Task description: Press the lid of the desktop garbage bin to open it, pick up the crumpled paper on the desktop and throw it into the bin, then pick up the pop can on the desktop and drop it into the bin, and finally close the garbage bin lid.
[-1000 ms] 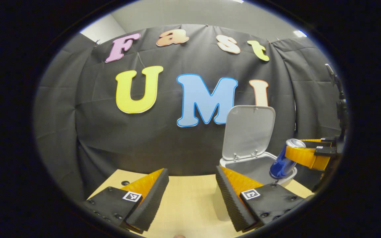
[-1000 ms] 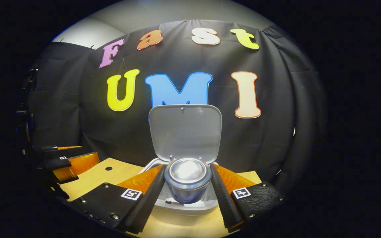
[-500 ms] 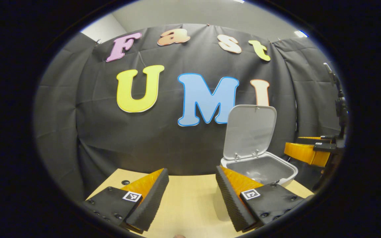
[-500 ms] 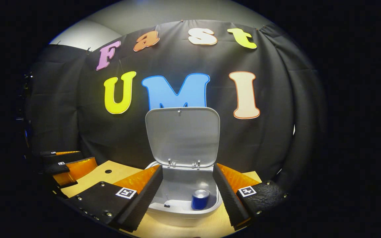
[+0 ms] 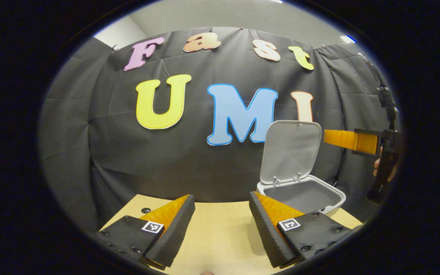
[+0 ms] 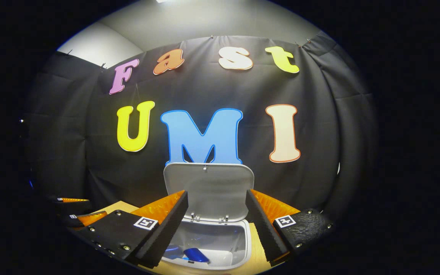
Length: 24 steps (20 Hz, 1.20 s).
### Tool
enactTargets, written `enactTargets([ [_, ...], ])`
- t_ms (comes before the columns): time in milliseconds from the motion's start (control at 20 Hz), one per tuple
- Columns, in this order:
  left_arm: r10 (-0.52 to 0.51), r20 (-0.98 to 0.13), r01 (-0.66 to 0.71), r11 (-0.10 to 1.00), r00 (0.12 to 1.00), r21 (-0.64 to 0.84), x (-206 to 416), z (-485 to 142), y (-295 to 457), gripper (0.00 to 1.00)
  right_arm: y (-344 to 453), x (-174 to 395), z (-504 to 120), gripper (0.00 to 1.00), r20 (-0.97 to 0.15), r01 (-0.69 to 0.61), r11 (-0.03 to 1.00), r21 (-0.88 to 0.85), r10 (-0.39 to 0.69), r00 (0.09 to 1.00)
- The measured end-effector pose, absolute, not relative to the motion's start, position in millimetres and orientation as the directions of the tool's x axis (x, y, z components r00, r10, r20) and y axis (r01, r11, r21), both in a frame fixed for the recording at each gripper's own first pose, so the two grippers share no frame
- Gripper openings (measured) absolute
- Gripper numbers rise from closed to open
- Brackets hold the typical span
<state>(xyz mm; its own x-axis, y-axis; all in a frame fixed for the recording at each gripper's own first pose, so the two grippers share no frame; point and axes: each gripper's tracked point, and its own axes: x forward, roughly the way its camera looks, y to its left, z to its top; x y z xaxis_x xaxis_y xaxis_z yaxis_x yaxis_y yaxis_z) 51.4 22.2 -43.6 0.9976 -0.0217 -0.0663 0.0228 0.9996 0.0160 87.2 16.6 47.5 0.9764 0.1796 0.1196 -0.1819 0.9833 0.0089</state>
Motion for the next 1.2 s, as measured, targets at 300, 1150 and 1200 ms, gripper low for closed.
enactTargets([
  [300,-0.013,-0.074,0.015,1.0,0.997,0.019,57.2,-46.5,26.0,0.95,20.2,103.6,72.2,0.95,0.189,-0.172,0.984,0.036,0.163,0.968],
  [1150,0.005,-0.123,-0.004,1.0,0.992,0.009,79.1,-67.5,39.2,0.95,23.2,165.8,108.6,0.95,0.318,-0.087,0.996,-0.015,0.088,0.944],
  [1200,0.004,-0.127,-0.003,1.0,0.992,0.006,81.1,-69.3,38.8,0.96,24.0,171.2,104.9,0.95,0.301,-0.084,0.996,-0.01,0.083,0.95],
])
